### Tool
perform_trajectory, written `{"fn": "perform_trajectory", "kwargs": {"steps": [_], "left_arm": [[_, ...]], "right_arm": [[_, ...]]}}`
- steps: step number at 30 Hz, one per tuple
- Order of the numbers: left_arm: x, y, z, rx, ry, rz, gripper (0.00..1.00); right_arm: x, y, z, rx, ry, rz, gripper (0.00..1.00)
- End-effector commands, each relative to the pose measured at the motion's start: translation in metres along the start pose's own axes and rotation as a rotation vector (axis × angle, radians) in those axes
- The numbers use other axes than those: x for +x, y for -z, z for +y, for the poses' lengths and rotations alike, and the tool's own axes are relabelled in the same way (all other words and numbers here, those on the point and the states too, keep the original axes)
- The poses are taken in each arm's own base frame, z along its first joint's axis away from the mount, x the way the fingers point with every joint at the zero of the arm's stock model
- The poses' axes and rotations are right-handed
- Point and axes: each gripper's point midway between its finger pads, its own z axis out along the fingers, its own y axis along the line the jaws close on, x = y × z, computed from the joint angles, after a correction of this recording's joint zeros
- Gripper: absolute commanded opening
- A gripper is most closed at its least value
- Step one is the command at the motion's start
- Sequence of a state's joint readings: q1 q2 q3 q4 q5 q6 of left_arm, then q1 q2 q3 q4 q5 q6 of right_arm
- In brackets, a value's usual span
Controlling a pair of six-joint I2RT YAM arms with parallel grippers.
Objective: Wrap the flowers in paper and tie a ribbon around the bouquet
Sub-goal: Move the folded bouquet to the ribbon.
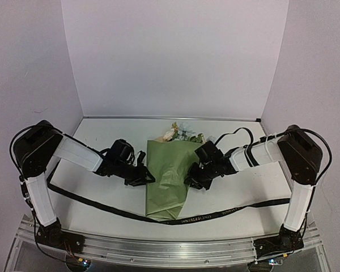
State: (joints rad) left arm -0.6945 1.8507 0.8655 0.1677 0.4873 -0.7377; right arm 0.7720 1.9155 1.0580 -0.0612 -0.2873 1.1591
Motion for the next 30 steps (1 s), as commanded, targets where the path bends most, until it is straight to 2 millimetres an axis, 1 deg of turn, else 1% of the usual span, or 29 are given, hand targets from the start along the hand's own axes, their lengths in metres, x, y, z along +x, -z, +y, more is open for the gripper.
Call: {"fn": "perform_trajectory", "kwargs": {"steps": [1,3,7,10,17,23,27,30], "left_arm": [[0.0,0.005,-0.019,0.037,0.014,0.061,0.21],[0.002,0.007,-0.02,0.038,0.025,0.077,0.18],[0.005,0.012,-0.026,0.046,0.046,0.099,0.14],[0.008,0.014,-0.029,0.05,0.069,0.122,0.12],[0.005,0.02,-0.041,0.073,0.082,0.131,0.12],[0.0,0.025,-0.053,0.095,0.082,0.124,0.12],[0.0,0.026,-0.055,0.1,0.085,0.131,0.12],[0.001,0.027,-0.055,0.102,0.087,0.134,0.12]], "right_arm": [[0.002,0.001,0.019,-0.045,-0.057,0.044,0.03],[0.003,0.002,0.023,-0.053,-0.073,0.058,0.0],[0.004,0.004,0.025,-0.053,-0.11,0.066,0.0],[0.006,0.011,0.027,-0.038,-0.119,0.079,0.0],[0.009,0.027,0.028,-0.005,-0.133,0.089,0.0],[0.009,0.031,0.031,0.0,-0.139,0.087,0.0],[0.009,0.036,0.035,0.01,-0.137,0.094,0.0],[0.009,0.038,0.034,0.017,-0.145,0.091,0.0]]}}
